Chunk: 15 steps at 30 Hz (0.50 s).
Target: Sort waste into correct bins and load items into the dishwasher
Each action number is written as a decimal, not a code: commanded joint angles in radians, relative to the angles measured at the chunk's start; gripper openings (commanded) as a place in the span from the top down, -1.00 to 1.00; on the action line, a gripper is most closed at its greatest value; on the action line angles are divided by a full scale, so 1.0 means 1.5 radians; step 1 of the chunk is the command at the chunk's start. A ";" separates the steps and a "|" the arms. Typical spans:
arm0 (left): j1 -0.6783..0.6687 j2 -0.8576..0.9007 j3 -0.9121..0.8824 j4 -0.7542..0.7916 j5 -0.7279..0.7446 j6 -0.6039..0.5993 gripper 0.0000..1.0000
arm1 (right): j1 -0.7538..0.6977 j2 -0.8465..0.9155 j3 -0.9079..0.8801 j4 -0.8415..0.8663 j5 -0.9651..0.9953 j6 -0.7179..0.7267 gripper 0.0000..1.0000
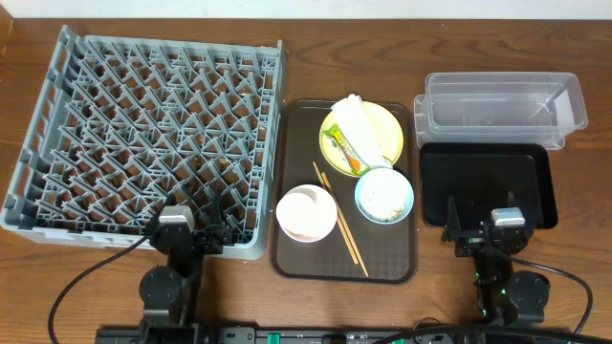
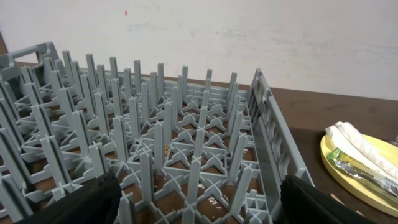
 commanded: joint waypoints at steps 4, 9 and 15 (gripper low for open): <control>0.003 -0.005 -0.009 -0.022 -0.028 0.011 -0.70 | -0.005 -0.002 -0.001 -0.002 -0.005 -0.006 -0.98; 0.003 -0.004 -0.009 -0.027 -0.021 0.010 -0.71 | -0.005 -0.002 -0.001 0.000 0.022 -0.010 -0.99; 0.003 -0.004 -0.006 -0.031 -0.013 -0.021 -0.71 | -0.005 -0.002 0.000 0.014 0.034 0.020 -0.98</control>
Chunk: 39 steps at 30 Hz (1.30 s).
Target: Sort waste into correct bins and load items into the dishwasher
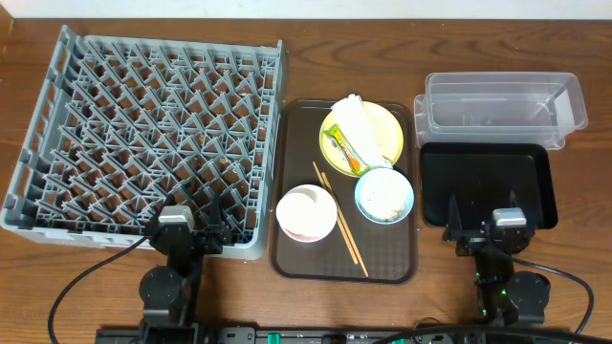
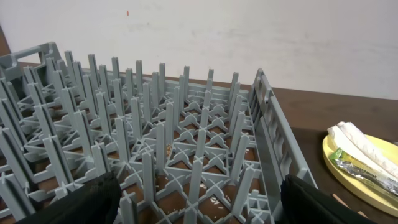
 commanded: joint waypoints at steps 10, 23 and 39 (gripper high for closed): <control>0.003 0.074 0.130 -0.137 -0.008 -0.071 -0.71 | -0.005 0.066 0.078 -0.038 0.034 0.054 -0.99; 0.003 0.391 0.450 -0.446 -0.006 -0.071 -0.71 | -0.005 0.506 0.446 -0.220 -0.073 0.053 -0.98; 0.003 0.482 0.514 -0.504 -0.006 -0.071 -0.71 | 0.009 0.734 0.645 -0.264 -0.248 0.079 -0.98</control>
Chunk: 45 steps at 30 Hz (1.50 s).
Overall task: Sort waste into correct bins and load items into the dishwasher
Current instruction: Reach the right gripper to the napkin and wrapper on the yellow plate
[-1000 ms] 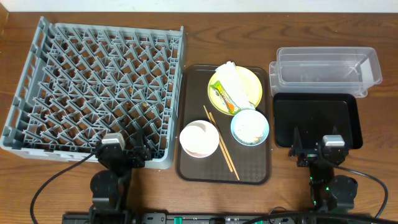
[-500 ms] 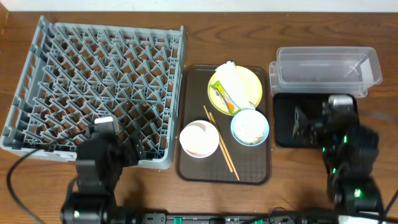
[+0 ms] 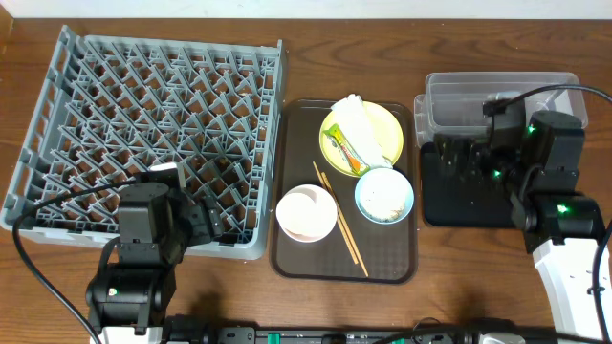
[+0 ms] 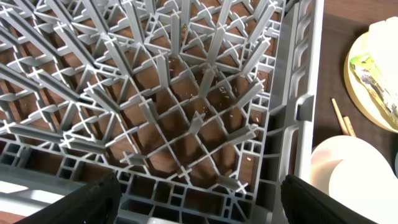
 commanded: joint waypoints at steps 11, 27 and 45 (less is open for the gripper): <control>0.003 -0.001 0.016 -0.001 -0.005 -0.001 -0.71 | 0.166 0.141 0.111 0.027 0.007 -0.006 -0.98; 0.003 0.000 0.016 -0.002 -0.005 -0.001 -0.71 | 0.325 0.465 0.231 -0.002 0.111 -0.040 -0.54; 0.003 0.000 0.016 -0.002 -0.005 -0.001 -0.72 | 0.332 0.585 0.231 0.002 0.126 -0.020 0.46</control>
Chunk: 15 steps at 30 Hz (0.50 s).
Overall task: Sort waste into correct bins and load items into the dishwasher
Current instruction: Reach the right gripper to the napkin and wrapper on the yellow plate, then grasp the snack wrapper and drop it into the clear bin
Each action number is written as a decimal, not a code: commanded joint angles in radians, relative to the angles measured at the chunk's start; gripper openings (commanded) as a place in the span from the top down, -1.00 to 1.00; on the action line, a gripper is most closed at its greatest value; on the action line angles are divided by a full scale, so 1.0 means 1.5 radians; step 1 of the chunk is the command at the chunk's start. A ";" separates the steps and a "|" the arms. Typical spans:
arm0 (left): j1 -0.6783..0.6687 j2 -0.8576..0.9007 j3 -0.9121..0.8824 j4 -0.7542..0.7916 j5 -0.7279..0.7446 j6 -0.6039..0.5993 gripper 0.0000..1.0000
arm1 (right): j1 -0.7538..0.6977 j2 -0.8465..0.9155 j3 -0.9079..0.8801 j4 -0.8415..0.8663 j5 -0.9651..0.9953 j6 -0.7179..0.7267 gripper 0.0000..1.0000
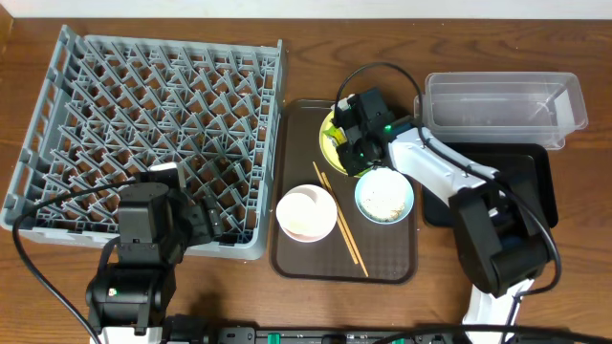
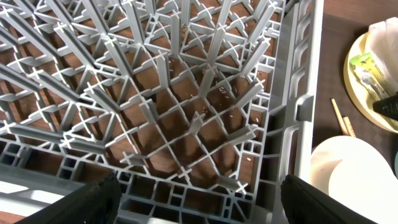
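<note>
A grey dish rack (image 1: pixel 143 115) fills the left of the table. My left gripper (image 2: pixel 199 208) hovers open over the rack's near right corner (image 2: pixel 186 93), holding nothing. A brown tray (image 1: pixel 382 268) carries a yellow plate (image 1: pixel 394 124), a white bowl (image 1: pixel 306 212), a blue bowl (image 1: pixel 384 196) and chopsticks (image 1: pixel 342 225). My right gripper (image 1: pixel 346 143) is down over the yellow plate, hiding most of the waste on it. The left wrist view shows a green wrapper (image 2: pixel 367 68) and a white napkin (image 2: pixel 382 34) on the plate (image 2: pixel 360 99). Whether the right jaws are open or shut does not show.
A clear plastic bin (image 1: pixel 502 100) stands at the back right, with a black tray (image 1: pixel 526 186) in front of it. The right arm stretches across the black tray's left part. Bare wooden table (image 1: pixel 220 296) lies along the near edge.
My right arm was above the black tray and clear bin. It now reaches left, its gripper over the yellow plate. The left arm and all the dishes are unmoved.
Both arms sat low at the table's near edge, the left wrist looking across the rack. Later the left gripper was raised over the rack's near right corner and the right arm over the black tray. Now the right gripper is at the yellow plate.
</note>
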 commanded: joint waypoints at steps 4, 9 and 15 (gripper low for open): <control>0.003 0.000 0.015 -0.001 -0.005 -0.001 -0.71 | 0.005 -0.017 0.022 0.018 0.012 0.013 0.78; 0.003 0.000 0.015 -0.001 -0.005 -0.001 -0.72 | -0.018 -0.064 0.060 0.019 0.046 0.069 0.98; 0.003 0.000 0.015 -0.001 -0.005 -0.001 -0.72 | -0.084 -0.144 0.070 0.046 0.064 0.121 0.97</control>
